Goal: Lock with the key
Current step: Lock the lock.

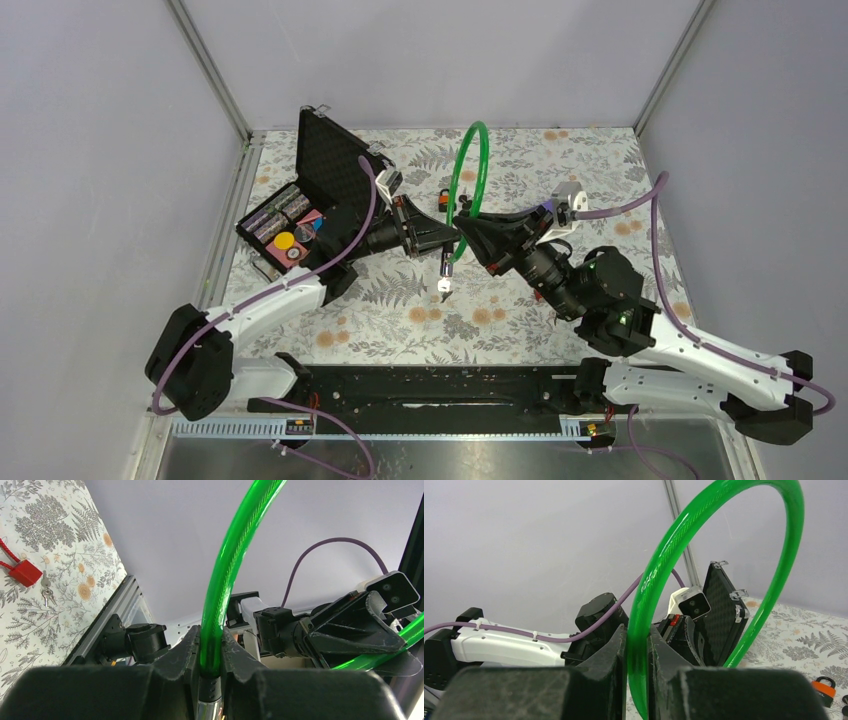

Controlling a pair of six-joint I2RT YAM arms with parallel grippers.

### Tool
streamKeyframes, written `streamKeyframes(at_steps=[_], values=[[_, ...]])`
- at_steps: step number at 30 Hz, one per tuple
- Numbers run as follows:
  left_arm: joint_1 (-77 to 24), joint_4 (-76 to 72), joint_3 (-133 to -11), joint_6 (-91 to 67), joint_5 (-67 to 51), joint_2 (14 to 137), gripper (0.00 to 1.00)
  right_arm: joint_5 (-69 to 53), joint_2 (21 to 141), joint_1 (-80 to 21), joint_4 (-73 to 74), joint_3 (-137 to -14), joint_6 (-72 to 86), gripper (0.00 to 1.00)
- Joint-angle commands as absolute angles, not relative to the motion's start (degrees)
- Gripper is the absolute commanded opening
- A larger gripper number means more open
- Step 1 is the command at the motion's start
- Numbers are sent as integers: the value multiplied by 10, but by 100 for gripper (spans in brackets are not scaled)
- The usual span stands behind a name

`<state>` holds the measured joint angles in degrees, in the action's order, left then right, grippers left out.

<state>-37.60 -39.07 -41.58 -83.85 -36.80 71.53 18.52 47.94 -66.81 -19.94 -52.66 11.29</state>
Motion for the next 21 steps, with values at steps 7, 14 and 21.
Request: streamKeyframes(at_steps=[7,14,21], values=[[-370,-519,-418,-906,-337,651,0,264,445,-664,-63,-526,139,21],[-369,-519,-414,-905,-333,654,0,228,412,-664,-57,-549,136,34],[-368,-516,-415,-900,-326,656,0,196,403,-664,-35,-565,165,68]])
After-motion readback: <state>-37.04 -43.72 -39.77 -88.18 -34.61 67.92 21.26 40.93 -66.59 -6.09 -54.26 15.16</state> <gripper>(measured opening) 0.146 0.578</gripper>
